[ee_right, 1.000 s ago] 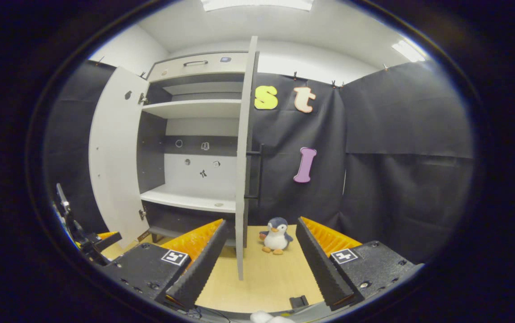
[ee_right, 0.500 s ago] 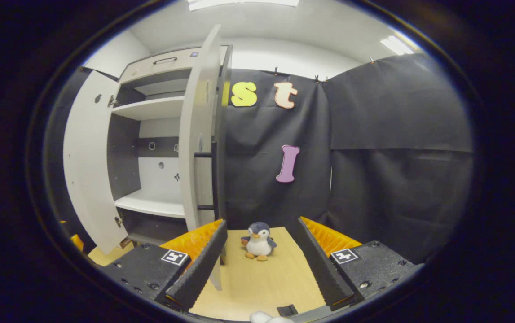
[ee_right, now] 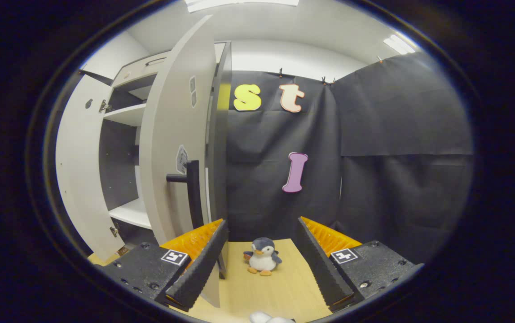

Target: Grasp the bottle in the cabinet with the left hand and place it on the coaster, then close the right door with the right hand and the left door with the left hand.

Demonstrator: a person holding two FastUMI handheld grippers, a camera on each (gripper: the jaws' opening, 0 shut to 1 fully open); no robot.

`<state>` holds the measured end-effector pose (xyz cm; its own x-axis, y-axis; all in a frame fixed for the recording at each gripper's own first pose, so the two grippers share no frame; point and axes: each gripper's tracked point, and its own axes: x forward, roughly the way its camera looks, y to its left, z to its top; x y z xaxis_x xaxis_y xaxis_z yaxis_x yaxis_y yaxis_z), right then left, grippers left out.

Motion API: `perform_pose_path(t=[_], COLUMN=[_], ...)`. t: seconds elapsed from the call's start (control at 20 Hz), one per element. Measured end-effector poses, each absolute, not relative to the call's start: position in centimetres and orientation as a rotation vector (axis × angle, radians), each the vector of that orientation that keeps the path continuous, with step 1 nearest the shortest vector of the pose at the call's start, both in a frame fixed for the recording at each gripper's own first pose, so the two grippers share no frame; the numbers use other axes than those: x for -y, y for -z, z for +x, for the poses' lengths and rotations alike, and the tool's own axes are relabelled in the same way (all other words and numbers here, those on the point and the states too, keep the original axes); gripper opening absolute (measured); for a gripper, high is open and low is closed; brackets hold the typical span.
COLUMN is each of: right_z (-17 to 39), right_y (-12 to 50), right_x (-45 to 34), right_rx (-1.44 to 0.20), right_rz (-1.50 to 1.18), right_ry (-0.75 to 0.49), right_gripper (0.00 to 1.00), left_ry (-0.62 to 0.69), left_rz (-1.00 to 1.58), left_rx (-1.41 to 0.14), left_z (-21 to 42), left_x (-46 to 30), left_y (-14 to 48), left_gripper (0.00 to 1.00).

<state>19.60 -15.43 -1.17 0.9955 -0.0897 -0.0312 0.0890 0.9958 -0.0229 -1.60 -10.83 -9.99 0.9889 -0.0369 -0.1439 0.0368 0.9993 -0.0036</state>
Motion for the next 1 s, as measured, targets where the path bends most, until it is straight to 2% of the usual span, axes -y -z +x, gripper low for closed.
perform_pose_path(t=[0.2, 0.25, 0.3, 0.4, 0.6, 0.65, 0.75, 0.8, 0.85, 0.95, 1.0], right_z=[20.8, 20.8, 20.7, 20.6, 20.5, 20.4, 20.4, 20.5, 20.5, 20.8, 21.1], right_y=[0.8, 0.7, 0.7, 0.8, 0.8, 0.9, 1.0, 1.0, 1.1, 1.2, 1.3], right_x=[14.2, 14.3, 14.2, 13.3, 11.8, 11.0, 8.7, 7.6, 6.4, 3.8, 2.6], right_rx=[-0.026, -0.026, -0.034, -0.049, -0.053, -0.053, -0.052, -0.052, -0.051, -0.048, -0.044], right_rz=[-0.017, -0.017, -0.01, -0.006, -0.002, -0.001, -0.004, -0.007, -0.012, -0.014, -0.019], right_ry=[0.044, 0.038, 0.03, 0.006, -0.031, -0.052, -0.105, -0.125, -0.14, -0.164, -0.164], right_gripper=[1.0, 0.94, 0.94, 0.98, 0.98, 0.94, 0.98, 0.94, 0.98, 0.98, 0.94], left_ry=[0.014, 0.007, -0.004, -0.034, -0.106, -0.127, -0.138, -0.14, -0.137, -0.125, -0.116], left_rz=[-0.013, -0.017, -0.018, -0.013, -0.001, -0.009, -0.021, -0.012, -0.005, -0.01, -0.014], left_rx=[-0.139, -0.14, -0.141, -0.146, -0.163, -0.167, -0.172, -0.175, -0.173, -0.162, -0.16], left_z=[-1.0, -0.9, -0.8, -0.8, -0.8, -1.0, -1.0, -0.8, -0.8, -0.5, -0.2], left_x=[10.1, 10.0, 9.7, 9.2, 8.1, 7.8, 7.8, 7.6, 7.3, 6.7, 6.2], left_y=[9.1, 9.0, 8.8, 8.6, 8.7, 8.8, 8.9, 8.9, 8.9, 8.8, 8.8], left_gripper=[0.96, 0.95, 0.96, 0.96, 0.96, 0.96, 0.96, 0.96, 0.96, 0.96, 0.96])
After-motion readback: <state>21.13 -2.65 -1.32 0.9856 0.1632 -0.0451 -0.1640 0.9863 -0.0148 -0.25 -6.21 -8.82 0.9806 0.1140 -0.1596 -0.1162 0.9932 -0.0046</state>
